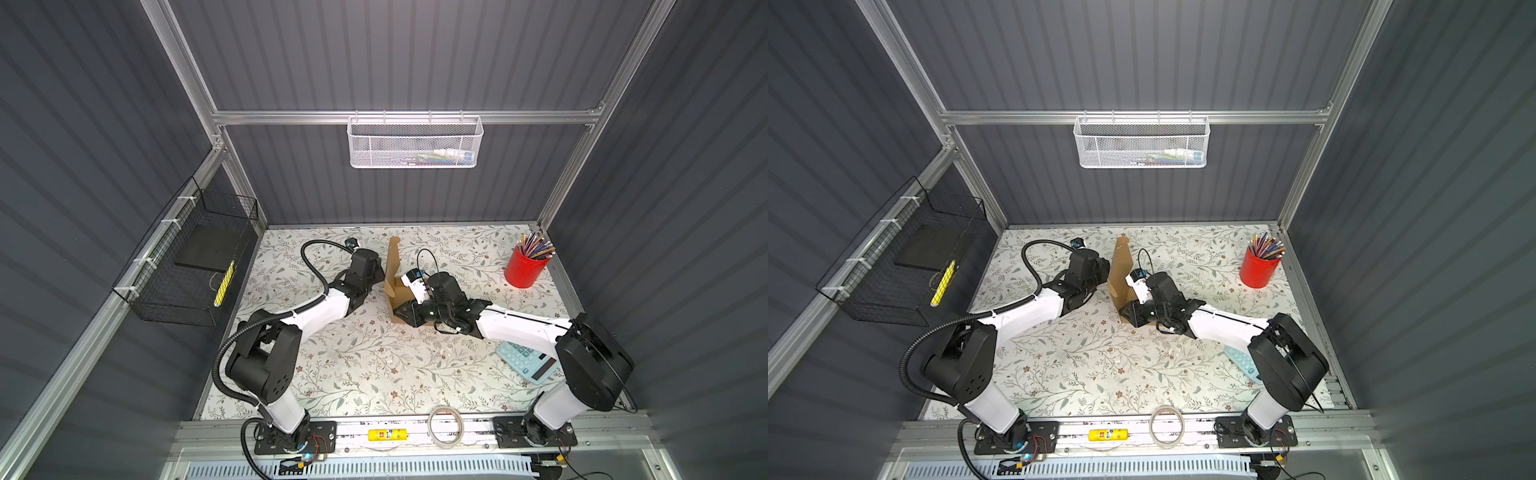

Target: Fold the paper box

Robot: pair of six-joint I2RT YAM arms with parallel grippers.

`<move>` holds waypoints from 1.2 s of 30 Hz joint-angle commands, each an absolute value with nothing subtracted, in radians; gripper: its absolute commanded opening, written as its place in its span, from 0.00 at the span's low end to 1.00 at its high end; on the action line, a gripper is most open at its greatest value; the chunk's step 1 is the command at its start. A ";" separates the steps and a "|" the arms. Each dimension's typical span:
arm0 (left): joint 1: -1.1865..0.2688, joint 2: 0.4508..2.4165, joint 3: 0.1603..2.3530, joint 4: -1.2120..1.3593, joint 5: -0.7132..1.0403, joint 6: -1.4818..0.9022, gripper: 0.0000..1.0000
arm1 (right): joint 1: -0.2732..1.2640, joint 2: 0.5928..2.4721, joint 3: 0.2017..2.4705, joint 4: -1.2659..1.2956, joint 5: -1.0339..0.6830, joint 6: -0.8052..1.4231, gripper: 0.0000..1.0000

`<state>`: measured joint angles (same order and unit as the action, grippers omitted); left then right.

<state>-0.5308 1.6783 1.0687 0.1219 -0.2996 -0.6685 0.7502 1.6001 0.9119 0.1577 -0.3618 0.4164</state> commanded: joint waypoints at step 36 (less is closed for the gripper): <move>-0.413 1.867 1.324 0.056 0.136 -0.576 0.45 | 0.779 1.744 0.961 0.423 -0.232 0.531 0.26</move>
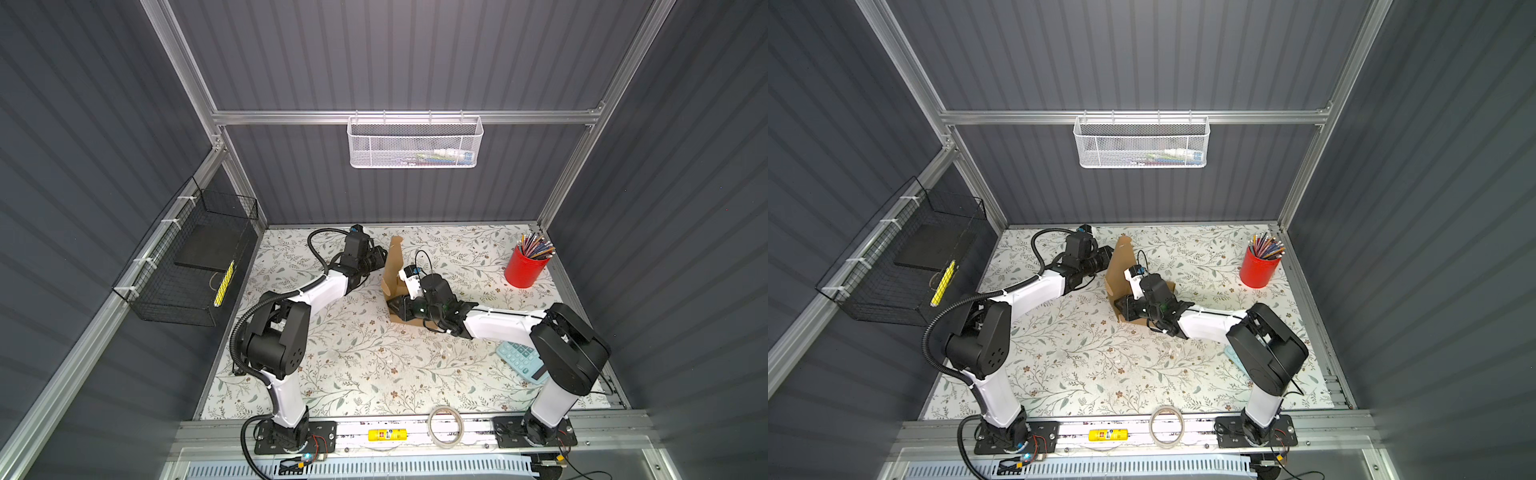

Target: Fold the paper box

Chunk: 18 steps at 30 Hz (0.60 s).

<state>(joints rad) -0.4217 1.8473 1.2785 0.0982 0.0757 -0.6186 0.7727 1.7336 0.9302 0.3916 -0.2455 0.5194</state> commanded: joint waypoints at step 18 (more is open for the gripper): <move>-0.407 1.941 1.494 -0.078 0.245 -0.501 0.45 | 0.798 1.804 1.018 0.497 -0.168 0.552 0.26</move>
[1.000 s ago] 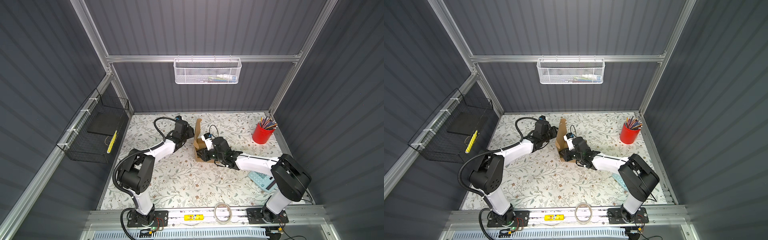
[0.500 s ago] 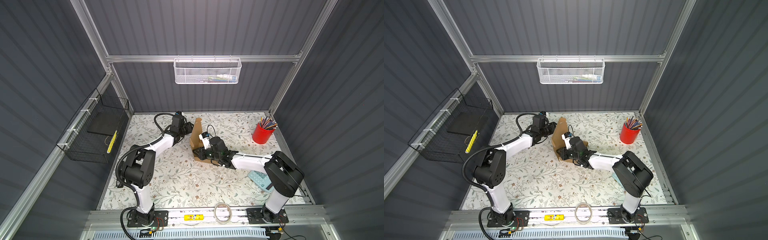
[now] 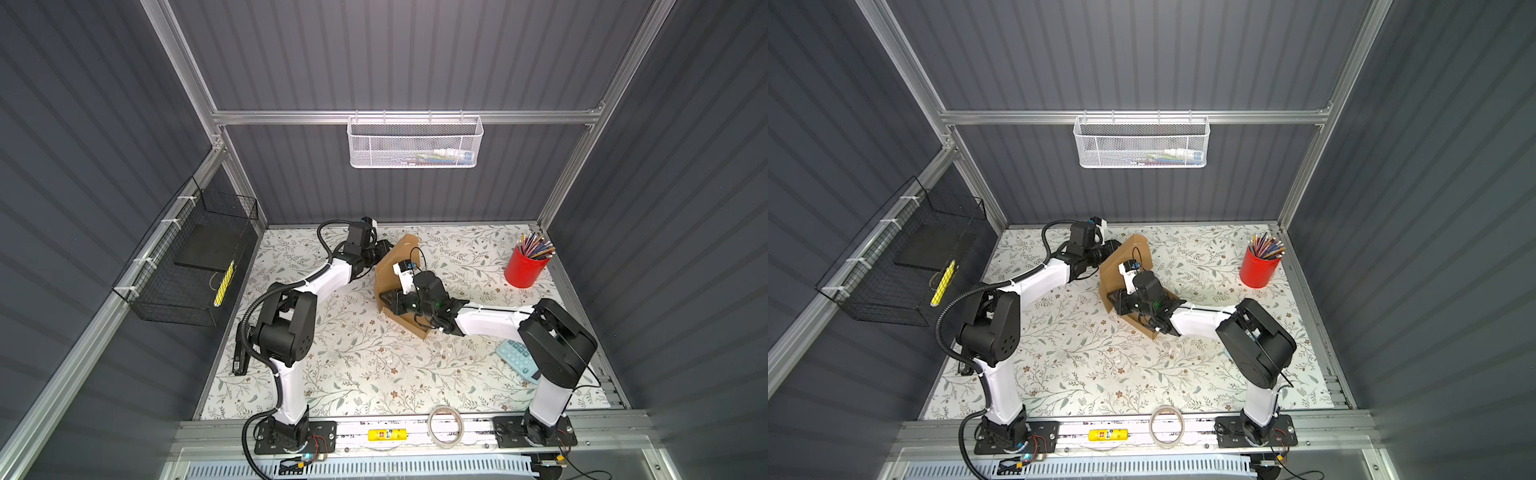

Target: Fold the paper box

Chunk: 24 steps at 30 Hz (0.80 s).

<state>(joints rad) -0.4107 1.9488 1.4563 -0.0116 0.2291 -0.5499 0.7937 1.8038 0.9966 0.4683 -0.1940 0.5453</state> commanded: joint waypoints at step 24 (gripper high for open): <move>-0.406 1.849 1.723 -0.509 0.140 -0.246 0.48 | 0.786 1.555 0.746 0.449 -0.085 0.473 0.27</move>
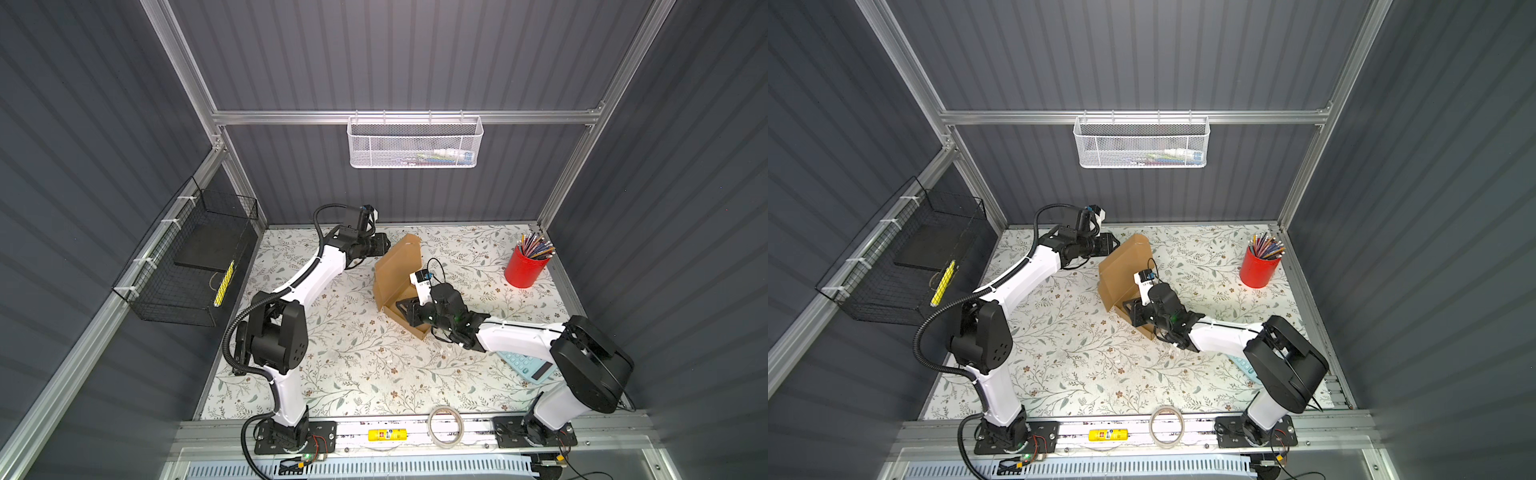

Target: Fold the paper box

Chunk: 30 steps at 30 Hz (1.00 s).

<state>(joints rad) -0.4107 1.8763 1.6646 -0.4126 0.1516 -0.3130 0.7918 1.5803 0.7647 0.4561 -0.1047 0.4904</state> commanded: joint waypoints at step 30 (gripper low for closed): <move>-0.406 1.864 1.884 -0.704 0.276 -0.103 0.48 | 0.767 1.525 0.688 0.470 -0.074 0.494 0.29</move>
